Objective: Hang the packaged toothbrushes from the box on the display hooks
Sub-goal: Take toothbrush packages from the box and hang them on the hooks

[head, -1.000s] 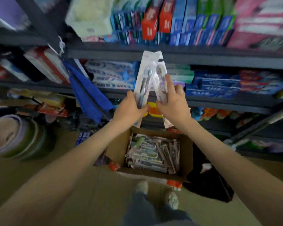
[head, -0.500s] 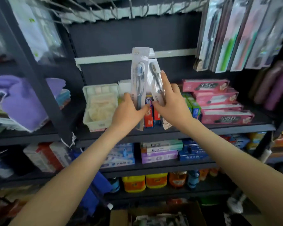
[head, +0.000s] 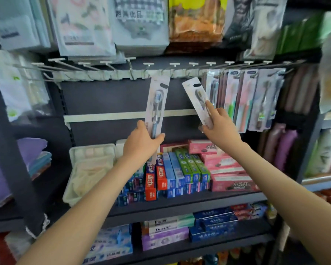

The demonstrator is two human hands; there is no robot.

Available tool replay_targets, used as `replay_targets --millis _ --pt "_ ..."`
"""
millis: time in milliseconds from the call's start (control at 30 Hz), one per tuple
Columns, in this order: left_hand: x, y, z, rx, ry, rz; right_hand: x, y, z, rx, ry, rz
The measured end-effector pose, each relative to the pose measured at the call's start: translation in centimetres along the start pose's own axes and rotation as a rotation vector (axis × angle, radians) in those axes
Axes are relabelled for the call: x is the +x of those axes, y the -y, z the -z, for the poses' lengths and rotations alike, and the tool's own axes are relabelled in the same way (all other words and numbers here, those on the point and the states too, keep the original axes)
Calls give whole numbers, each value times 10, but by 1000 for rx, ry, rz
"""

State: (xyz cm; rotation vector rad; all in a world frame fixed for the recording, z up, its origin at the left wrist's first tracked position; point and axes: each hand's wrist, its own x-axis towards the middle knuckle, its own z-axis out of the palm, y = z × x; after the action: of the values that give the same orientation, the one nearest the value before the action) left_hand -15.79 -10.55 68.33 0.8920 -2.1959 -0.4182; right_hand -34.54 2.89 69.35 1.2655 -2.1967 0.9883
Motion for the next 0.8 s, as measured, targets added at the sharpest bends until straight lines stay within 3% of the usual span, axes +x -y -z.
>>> replay_targets --millis 333,800 --pt "18 -31 -34 24 -13 -3 35 -54 15 -115 -81 -101" --pt "27 -50 -49 72 -92 -24 61 -55 -11 -135 -66 -121"
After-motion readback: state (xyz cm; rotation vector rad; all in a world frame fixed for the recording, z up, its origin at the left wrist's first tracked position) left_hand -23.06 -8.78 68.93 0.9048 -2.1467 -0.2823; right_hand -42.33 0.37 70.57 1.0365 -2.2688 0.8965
